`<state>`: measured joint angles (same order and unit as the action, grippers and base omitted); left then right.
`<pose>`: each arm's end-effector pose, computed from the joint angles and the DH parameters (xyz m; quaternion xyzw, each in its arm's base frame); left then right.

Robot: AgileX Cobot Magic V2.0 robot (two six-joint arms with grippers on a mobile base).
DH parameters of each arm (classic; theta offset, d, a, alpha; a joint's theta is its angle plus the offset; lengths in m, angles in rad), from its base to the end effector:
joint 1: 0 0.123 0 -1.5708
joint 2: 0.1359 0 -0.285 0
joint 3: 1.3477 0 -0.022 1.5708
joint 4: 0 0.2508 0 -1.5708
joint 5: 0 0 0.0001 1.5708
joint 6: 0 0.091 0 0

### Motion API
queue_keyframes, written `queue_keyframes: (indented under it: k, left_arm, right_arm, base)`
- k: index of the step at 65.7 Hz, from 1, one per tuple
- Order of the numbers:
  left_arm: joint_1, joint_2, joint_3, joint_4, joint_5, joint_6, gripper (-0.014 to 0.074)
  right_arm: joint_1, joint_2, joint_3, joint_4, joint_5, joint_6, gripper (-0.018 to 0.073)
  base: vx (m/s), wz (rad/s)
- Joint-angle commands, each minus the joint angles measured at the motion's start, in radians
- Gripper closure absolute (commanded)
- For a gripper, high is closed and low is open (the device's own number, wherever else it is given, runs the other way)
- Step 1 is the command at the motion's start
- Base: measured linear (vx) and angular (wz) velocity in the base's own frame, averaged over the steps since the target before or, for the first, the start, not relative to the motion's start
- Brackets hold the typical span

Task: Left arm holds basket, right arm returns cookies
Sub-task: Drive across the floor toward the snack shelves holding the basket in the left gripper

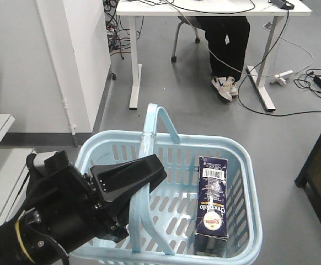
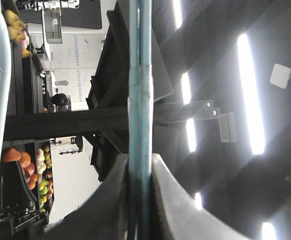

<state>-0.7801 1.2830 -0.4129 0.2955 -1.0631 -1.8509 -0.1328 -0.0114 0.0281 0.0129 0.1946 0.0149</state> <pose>0.1509 -0.1819 0.2660 -0.1781 0.5860 -0.7697 0.1800 0.0557 -0.0072 0.1866 0.0592 0.7472 -0.0339 0.6610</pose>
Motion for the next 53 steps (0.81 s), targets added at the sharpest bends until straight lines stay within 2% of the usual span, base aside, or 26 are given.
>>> queue_keyframes:
  k: [1, 24, 53]
  left_arm:
    - [-0.006, -0.030, -0.036, -0.026, -0.136, 0.006, 0.0599]
    - [-0.006, -0.030, -0.036, -0.026, -0.136, 0.006, 0.0599]
    - [-0.006, -0.030, -0.036, -0.026, -0.136, 0.006, 0.0599]
  right_arm:
    - [-0.006, -0.012, 0.018, -0.004, -0.070, -0.003, 0.0570]
    - [-0.006, -0.012, 0.018, -0.004, -0.073, -0.003, 0.0570]
    - [-0.006, -0.012, 0.018, -0.004, -0.073, -0.003, 0.0570]
  base:
    - [0.31, 0.07]
    - [0.24, 0.14]
    - [0.11, 0.31]
